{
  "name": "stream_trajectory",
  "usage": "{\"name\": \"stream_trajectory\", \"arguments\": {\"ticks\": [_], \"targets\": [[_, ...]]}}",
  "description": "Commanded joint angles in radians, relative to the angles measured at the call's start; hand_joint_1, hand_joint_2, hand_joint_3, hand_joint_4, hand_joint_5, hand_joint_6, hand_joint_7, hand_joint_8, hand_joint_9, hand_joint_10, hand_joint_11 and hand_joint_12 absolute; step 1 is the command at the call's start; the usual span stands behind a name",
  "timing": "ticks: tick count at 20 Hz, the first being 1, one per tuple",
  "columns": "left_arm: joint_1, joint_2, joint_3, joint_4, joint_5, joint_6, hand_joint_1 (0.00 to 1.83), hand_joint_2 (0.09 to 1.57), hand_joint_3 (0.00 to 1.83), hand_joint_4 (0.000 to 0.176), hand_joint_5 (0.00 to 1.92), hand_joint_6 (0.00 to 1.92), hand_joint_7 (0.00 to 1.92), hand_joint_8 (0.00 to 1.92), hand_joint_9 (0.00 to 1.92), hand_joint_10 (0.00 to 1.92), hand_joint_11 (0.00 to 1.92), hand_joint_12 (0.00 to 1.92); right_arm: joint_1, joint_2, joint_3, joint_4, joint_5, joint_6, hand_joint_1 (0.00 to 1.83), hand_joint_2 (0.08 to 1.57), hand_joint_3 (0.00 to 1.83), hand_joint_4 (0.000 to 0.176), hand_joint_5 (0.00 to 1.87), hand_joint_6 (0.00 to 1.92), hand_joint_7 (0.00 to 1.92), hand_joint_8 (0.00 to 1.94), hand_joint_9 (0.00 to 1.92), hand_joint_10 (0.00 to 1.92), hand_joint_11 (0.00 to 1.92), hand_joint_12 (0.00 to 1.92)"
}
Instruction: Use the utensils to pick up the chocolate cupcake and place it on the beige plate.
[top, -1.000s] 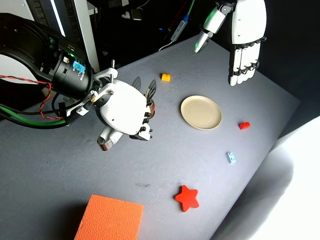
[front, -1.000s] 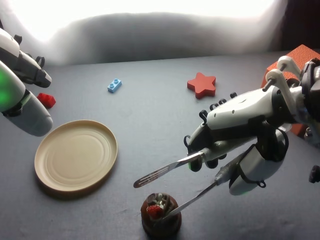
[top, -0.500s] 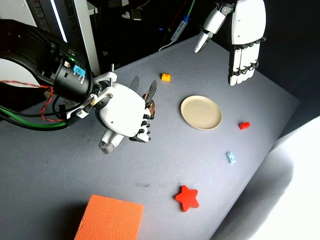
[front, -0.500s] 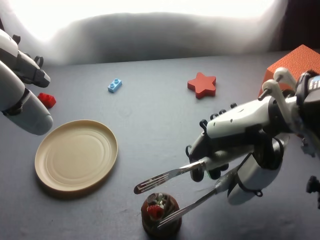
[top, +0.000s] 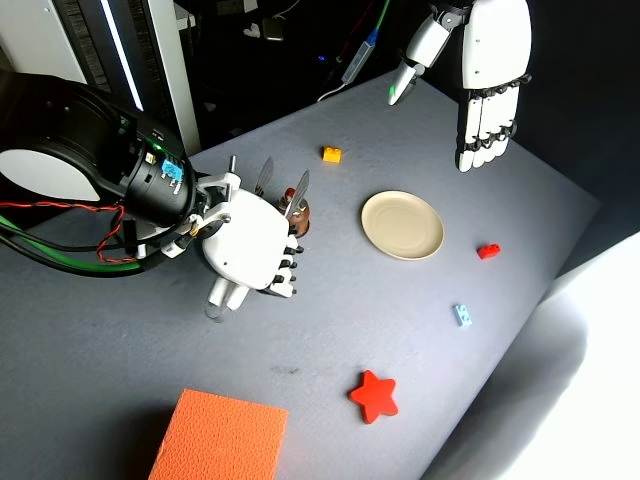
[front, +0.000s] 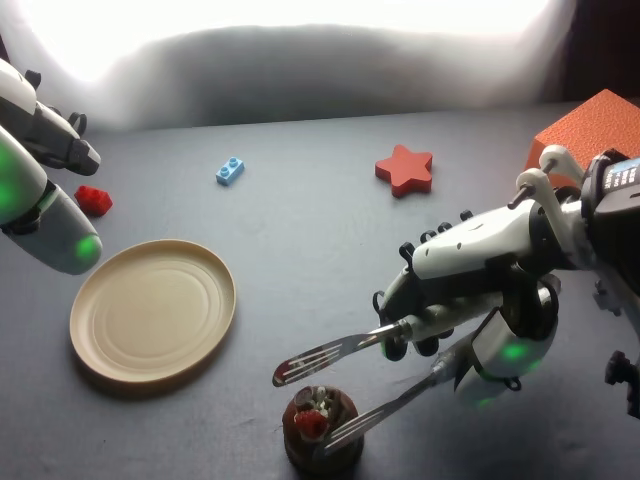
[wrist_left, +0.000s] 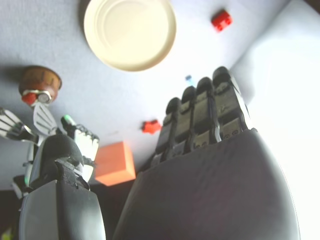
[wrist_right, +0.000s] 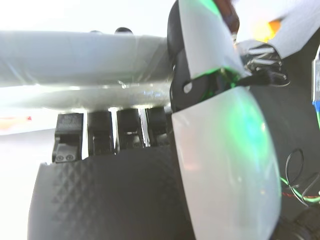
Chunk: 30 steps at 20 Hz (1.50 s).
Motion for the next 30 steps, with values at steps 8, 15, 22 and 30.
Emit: {"name": "stream_trajectory", "arguments": {"ticks": [8, 15, 22, 30], "targets": [[-0.007, 0.009, -0.005, 0.029, -0.036, -0.002, 0.42, 1.0, 0.0, 0.0, 0.0, 0.0, 0.0, 0.0, 0.0, 0.0, 0.0, 0.0, 0.026, 0.005, 0.004, -0.145, 0.085, 0.01, 1.13, 1.13, 0.0, 0.0, 0.5, 0.62, 0.51, 0.94, 0.4, 1.23, 0.23, 1.67], [-0.007, 0.009, -0.006, 0.029, -0.037, -0.002, 0.4, 1.01, 0.0, 0.0, 0.0, 0.0, 0.0, 0.0, 0.0, 0.0, 0.0, 0.0, 0.031, -0.002, 0.007, -0.225, 0.122, 0.009, 1.14, 1.1, 0.0, 0.0, 0.57, 0.58, 0.58, 0.95, 0.47, 1.26, 0.3, 1.67], [-0.007, 0.009, -0.006, 0.028, -0.036, -0.002, 0.39, 1.01, 0.0, 0.0, 0.0, 0.0, 0.0, 0.0, 0.0, 0.0, 0.0, 0.0, 0.06, -0.005, 0.016, -0.251, 0.13, 0.007, 1.11, 1.18, 0.02, 0.0, 0.71, 1.21, 0.43, 1.3, 0.35, 1.54, 0.26, 1.82], [-0.005, 0.01, -0.007, 0.028, -0.034, -0.005, 0.42, 1.01, 0.0, 0.0, 0.0, 0.0, 0.0, 0.0, 0.0, 0.0, 0.01, 0.0, 0.053, -0.021, 0.015, -0.253, 0.1, -0.018, 1.08, 1.1, 0.0, 0.0, 0.51, 0.73, 0.45, 1.17, 0.36, 1.42, 0.24, 1.78]]}}
